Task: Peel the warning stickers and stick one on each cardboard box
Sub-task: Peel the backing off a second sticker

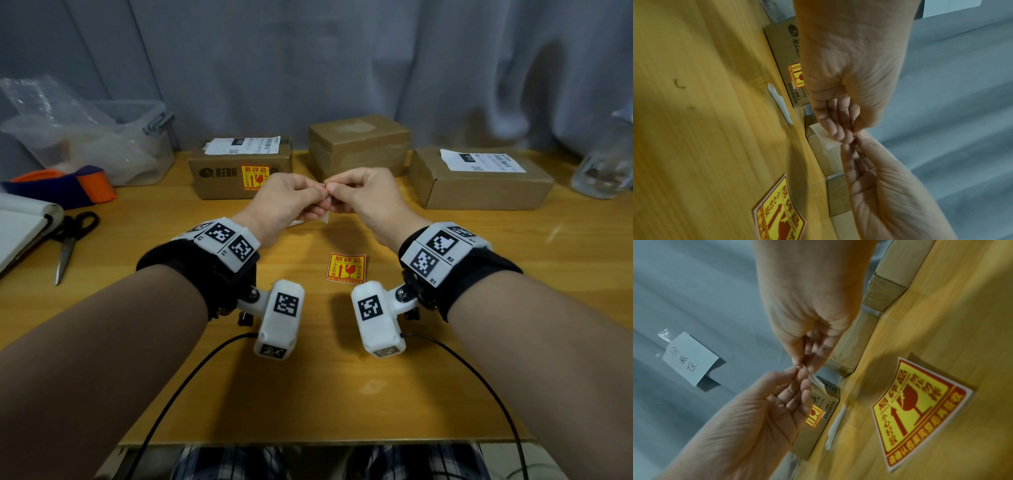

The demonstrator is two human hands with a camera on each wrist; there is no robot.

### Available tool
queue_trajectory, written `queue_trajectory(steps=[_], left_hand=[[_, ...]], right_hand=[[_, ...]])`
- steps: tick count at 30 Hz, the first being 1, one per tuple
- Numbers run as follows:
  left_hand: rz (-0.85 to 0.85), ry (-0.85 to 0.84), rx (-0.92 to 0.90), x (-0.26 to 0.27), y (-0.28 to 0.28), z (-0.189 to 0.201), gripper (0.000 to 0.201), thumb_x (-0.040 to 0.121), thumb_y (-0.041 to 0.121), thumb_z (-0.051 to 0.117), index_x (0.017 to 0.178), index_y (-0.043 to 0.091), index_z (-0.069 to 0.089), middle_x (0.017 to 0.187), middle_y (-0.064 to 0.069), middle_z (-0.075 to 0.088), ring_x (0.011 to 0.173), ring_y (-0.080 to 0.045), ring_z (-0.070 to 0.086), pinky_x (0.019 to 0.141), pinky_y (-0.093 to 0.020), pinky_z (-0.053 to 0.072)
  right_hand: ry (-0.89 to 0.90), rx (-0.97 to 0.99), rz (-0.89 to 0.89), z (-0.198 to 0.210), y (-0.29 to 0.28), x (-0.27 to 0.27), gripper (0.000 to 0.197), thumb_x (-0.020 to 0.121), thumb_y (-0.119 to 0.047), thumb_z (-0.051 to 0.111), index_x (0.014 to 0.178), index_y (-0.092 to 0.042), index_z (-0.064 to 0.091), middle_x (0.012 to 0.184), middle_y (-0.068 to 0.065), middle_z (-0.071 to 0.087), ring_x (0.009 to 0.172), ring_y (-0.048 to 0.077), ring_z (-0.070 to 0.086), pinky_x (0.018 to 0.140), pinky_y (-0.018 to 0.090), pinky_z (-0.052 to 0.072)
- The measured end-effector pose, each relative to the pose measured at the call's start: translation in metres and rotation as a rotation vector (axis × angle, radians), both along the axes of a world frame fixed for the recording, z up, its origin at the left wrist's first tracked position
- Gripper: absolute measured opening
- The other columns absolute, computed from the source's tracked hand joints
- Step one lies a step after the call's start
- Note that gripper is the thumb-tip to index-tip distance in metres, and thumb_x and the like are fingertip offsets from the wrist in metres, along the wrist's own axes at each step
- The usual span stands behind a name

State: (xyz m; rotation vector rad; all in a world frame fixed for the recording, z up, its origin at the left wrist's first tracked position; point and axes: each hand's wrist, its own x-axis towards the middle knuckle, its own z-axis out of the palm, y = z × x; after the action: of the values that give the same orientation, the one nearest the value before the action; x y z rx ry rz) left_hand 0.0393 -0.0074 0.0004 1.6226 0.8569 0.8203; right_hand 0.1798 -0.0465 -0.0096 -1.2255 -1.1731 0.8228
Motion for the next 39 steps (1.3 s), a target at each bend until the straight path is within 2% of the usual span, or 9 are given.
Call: queue_trajectory(steps=[11,21,30,35,39], left_hand=[[0.010,0.008,0.015,0.0014,-0.0024,0.0021,0.010,0.088,0.009,0.059,0.079,0.010,0.063,0.074,-0.007,0.066,0.064,-0.010,0.062,0.066,-0.019,0.053],[0.007,0.023,0.000,0.0035,-0.0035,0.0032,0.013,0.089,0.008,0.057,0.078,0.007,0.064,0.072,-0.007,0.065,0.060,-0.007,0.060,0.062,-0.017,0.052],[0.031,0.022,0.003,0.0029,-0.0023,0.0009,0.015,0.089,0.007,0.057,0.076,0.010,0.062,0.070,-0.005,0.065,0.057,-0.005,0.061,0.058,-0.014,0.052],[0.045,0.018,0.014,0.0021,-0.0021,0.0001,0.014,0.089,0.006,0.056,0.076,0.010,0.060,0.071,-0.006,0.064,0.058,-0.006,0.060,0.061,-0.016,0.052],[0.053,0.048,0.072,0.0014,-0.0041,0.0002,0.015,0.089,0.003,0.055,0.076,0.010,0.057,0.069,-0.007,0.061,0.061,-0.010,0.058,0.063,-0.019,0.052]], right_hand=[[0.006,0.000,0.013,0.0018,-0.0019,0.0006,0.013,0.088,-0.001,0.060,0.097,0.005,0.067,0.077,0.011,0.066,0.067,0.016,0.064,0.060,0.019,0.055],[-0.021,-0.002,-0.006,0.0006,-0.0017,0.0011,0.014,0.087,-0.001,0.061,0.098,0.005,0.067,0.078,0.013,0.066,0.068,0.019,0.062,0.063,0.021,0.057],[0.015,-0.015,-0.004,0.0008,-0.0020,-0.0028,0.016,0.087,0.001,0.060,0.100,0.010,0.065,0.075,0.011,0.064,0.065,0.016,0.061,0.059,0.018,0.055],[-0.003,-0.033,0.006,0.0000,-0.0018,-0.0045,0.010,0.087,-0.001,0.060,0.093,0.002,0.068,0.075,0.010,0.066,0.065,0.014,0.063,0.061,0.020,0.056],[0.044,-0.088,0.032,0.0033,-0.0045,-0.0047,0.010,0.088,0.000,0.059,0.081,0.001,0.067,0.070,0.012,0.064,0.061,0.013,0.062,0.062,0.022,0.058]])
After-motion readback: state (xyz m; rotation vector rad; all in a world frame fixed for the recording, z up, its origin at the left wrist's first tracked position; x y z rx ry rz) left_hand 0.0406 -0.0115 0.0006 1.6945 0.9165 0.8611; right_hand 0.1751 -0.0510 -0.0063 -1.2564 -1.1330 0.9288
